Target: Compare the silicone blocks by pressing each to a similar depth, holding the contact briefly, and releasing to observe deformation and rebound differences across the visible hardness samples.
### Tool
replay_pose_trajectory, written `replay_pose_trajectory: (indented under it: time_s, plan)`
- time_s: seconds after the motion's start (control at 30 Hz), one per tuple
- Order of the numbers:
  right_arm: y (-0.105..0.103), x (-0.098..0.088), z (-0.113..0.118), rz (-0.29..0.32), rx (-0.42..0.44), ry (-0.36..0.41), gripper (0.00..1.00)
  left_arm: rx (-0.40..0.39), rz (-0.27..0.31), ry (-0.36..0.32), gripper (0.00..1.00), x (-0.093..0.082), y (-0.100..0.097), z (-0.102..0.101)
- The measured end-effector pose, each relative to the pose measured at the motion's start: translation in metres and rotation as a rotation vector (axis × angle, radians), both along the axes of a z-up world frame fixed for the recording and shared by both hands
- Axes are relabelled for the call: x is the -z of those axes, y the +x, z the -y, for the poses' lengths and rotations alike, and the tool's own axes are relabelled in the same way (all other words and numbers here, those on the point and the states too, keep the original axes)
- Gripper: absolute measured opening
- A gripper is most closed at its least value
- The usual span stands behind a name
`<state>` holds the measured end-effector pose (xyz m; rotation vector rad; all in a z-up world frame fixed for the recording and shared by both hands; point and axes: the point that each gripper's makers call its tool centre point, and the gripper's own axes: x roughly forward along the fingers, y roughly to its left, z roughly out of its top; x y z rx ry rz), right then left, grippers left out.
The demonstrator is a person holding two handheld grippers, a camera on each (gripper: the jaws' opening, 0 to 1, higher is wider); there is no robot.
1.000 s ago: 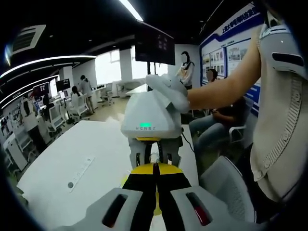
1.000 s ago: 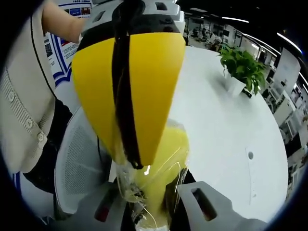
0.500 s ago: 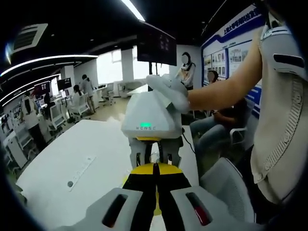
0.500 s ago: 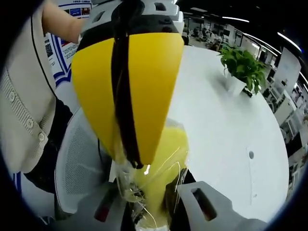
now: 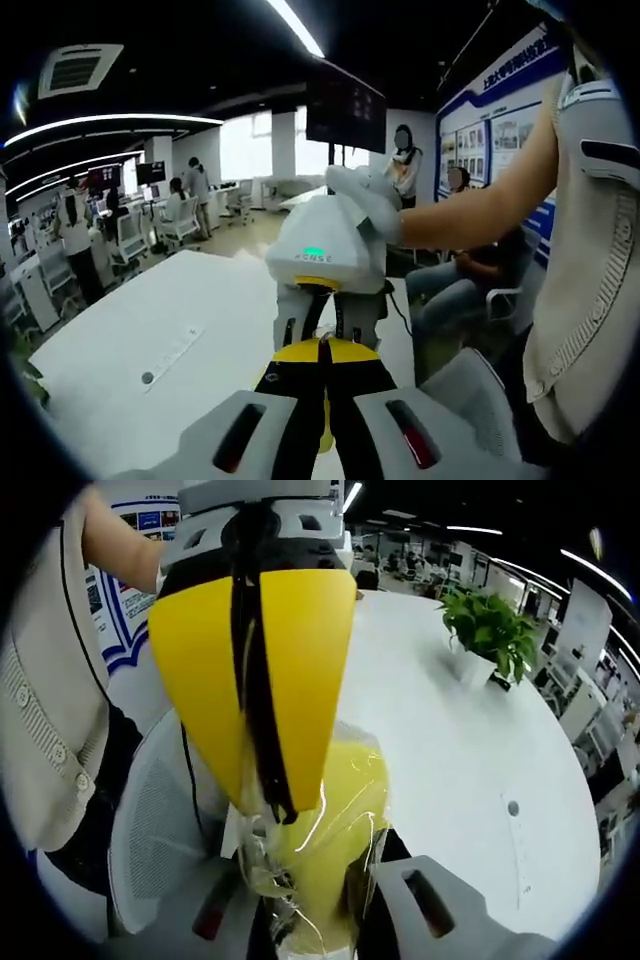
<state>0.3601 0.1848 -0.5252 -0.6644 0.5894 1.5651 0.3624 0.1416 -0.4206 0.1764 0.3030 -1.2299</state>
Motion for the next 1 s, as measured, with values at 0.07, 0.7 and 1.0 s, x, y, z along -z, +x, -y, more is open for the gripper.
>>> replay_pose_trajectory:
  time_s: [0.07, 0.7, 1.0]
  plan:
    - [0.0002, 0.0005, 0.0003, -0.003, -0.002, 0.0, 0.12, 0.002, -0.001, 0.002, 0.0, 0.0002, -0.0012, 0.0006]
    - [0.0038, 0.0017, -0.0015, 0.001, -0.001, 0.026, 0.17, -0.003, -0.008, -0.003, 0.0, 0.0019, 0.0027, 0.0003]
    - [0.0044, 0.0048, -0.003, -0.008, 0.007, 0.023, 0.23, -0.018, -0.019, -0.005, 0.0, 0.005, 0.0041, -0.0039]
